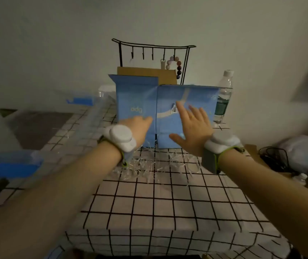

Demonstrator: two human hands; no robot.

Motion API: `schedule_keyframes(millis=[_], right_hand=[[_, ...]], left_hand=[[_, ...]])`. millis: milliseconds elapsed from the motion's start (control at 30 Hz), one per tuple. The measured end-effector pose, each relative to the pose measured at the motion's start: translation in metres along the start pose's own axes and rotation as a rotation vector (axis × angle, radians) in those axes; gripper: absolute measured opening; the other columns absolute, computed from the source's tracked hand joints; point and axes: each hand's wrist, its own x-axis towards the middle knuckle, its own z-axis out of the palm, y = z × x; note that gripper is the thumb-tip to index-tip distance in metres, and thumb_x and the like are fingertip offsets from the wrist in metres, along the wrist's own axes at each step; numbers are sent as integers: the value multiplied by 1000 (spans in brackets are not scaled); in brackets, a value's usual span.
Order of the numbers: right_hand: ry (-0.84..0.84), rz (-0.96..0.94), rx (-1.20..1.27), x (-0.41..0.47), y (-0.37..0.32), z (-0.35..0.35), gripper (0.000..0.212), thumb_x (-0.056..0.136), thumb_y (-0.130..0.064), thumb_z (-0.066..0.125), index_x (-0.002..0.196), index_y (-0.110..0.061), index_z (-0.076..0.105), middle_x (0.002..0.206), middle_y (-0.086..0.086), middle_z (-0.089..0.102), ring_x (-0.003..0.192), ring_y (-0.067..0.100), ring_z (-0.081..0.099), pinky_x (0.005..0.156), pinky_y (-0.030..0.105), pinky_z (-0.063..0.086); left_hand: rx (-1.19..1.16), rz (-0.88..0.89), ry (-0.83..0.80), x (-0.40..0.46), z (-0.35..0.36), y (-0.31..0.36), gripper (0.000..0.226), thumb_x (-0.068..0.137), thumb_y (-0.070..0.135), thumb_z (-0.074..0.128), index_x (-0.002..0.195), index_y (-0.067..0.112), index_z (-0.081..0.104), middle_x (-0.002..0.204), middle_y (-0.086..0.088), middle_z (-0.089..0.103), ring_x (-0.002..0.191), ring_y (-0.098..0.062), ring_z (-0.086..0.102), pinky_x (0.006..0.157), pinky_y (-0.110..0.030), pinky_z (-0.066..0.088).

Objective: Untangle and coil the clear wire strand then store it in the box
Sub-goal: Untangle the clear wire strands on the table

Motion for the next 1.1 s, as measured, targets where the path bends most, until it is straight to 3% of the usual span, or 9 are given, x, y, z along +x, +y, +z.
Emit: schedule_keyframes(millis=[167,267,433,567,733,833,933,1000,1100], right_hand=[[-326,-82,33,-2,-15,23,55,94,-36,43,143,-22,23,136,9,45,126,30,38,101,37,33],[-430,-142,-6,2,-23,32,46,95,-34,42,138,-21,34,138,8,43,127,30,38,103,38,33],[-528,-140,76,14,-27,47,35,94,-15,39,127,-18,50,132,11,48,118,34,47,94,43,43],[-483,-92,245,13,-30,58,25,93,-30,45,105,-14,60,106,10,62,97,31,57,82,40,48],[-379,13,513,11,-33,59,55,75,-55,64,112,-16,53,100,4,64,91,21,59,79,36,49],[-156,127,691,16,-29,59,39,79,-32,68,110,-12,55,88,3,61,81,17,56,69,28,43],[2,211,908,21,-20,51,12,83,-17,63,86,-6,60,71,7,60,69,20,54,68,38,45],[33,254,1065,22,-11,40,16,86,-14,60,74,-4,59,62,4,58,64,21,56,71,42,49],[68,292,1257,23,6,18,28,89,-9,54,61,-10,52,57,2,53,57,15,51,65,30,47]], left_hand=[[-17,-28,-371,-15,52,-1,38,96,25,43,128,6,45,132,-13,50,119,-30,50,96,-36,39],[-76,-23,-359,-11,65,-10,54,90,41,51,131,8,39,134,-13,48,119,-31,48,97,-37,39],[-141,-67,-422,4,67,-10,38,92,33,52,114,2,52,119,-16,58,109,-30,55,86,-34,43],[-306,-62,-290,13,62,-10,13,93,23,49,97,13,56,93,-8,59,91,-21,54,65,-28,32],[-810,-150,-8,21,36,0,10,89,25,58,84,16,55,72,1,58,64,-12,52,58,-24,38],[-979,-139,120,26,21,9,12,88,18,58,77,21,53,75,-1,64,68,-15,59,67,-27,45],[-1030,-101,211,30,10,15,9,89,16,56,82,21,55,81,-3,68,78,-17,62,71,-22,46],[-1064,-93,281,33,4,13,12,89,21,57,78,23,55,71,3,65,67,-11,59,62,-17,42],[-1099,-98,269,36,1,5,23,89,35,54,76,17,59,58,4,59,49,-4,47,56,-20,38]])
